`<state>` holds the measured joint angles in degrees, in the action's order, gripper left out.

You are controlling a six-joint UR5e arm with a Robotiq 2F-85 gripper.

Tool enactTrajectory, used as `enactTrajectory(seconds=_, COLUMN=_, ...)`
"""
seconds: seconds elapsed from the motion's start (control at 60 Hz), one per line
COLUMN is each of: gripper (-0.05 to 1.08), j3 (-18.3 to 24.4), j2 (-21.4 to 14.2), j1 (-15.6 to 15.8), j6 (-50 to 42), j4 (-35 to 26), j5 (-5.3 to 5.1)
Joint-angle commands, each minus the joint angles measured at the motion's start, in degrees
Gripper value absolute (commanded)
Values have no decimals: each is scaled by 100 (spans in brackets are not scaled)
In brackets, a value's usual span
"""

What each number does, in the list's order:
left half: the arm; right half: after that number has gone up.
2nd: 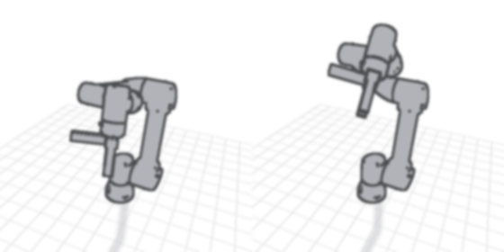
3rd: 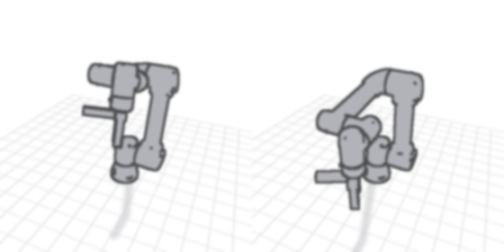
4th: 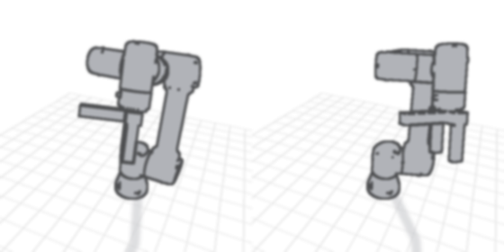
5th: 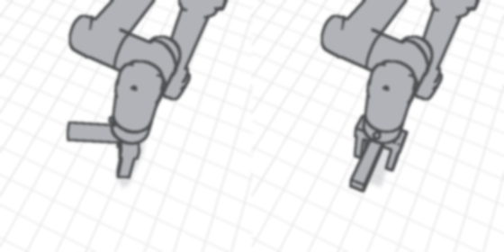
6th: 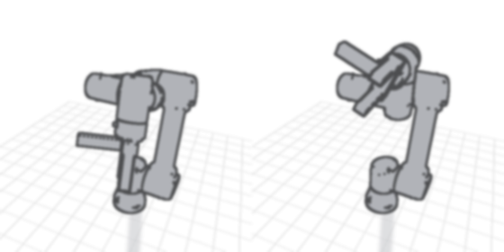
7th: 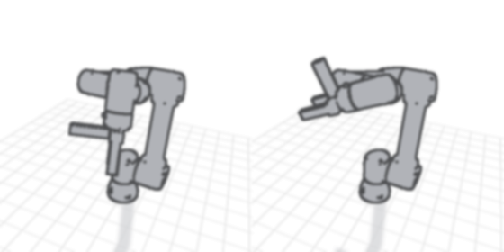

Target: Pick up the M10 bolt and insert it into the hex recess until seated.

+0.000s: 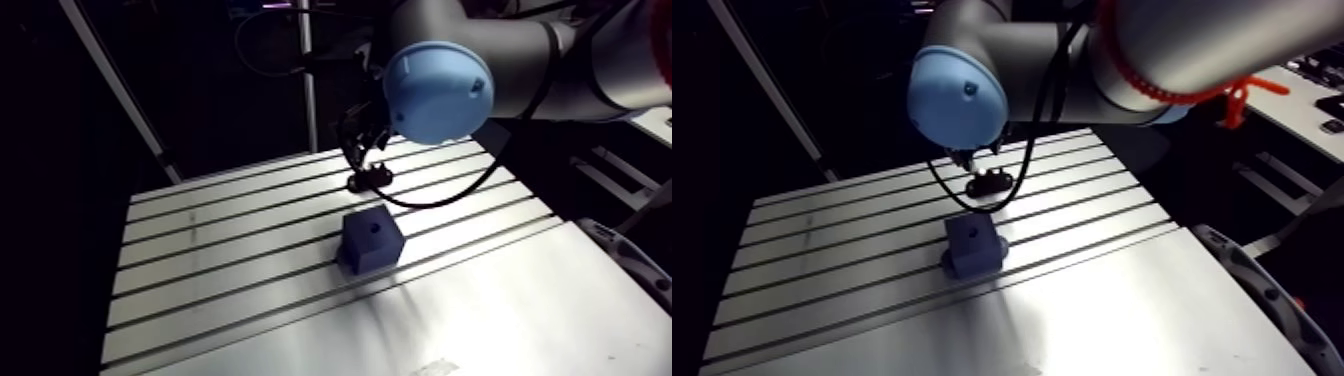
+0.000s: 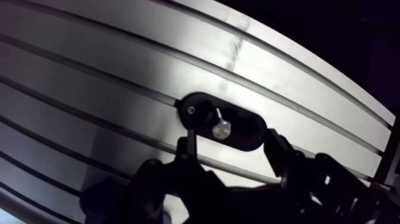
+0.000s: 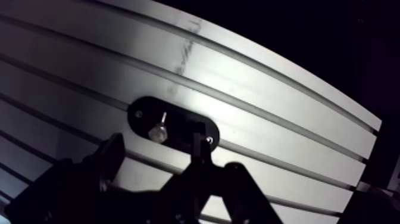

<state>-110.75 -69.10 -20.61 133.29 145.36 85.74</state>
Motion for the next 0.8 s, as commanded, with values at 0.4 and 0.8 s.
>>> enactTrajectory(seconds=0.4, gripper=37, j3=22, j2=121, j1=-5, j6=1, j4=-46, j5=34)
enactTrajectory(seconds=0.8, gripper=42, j3=31, j2=174, j1=4, j6=-8, j4=-46, j5=26)
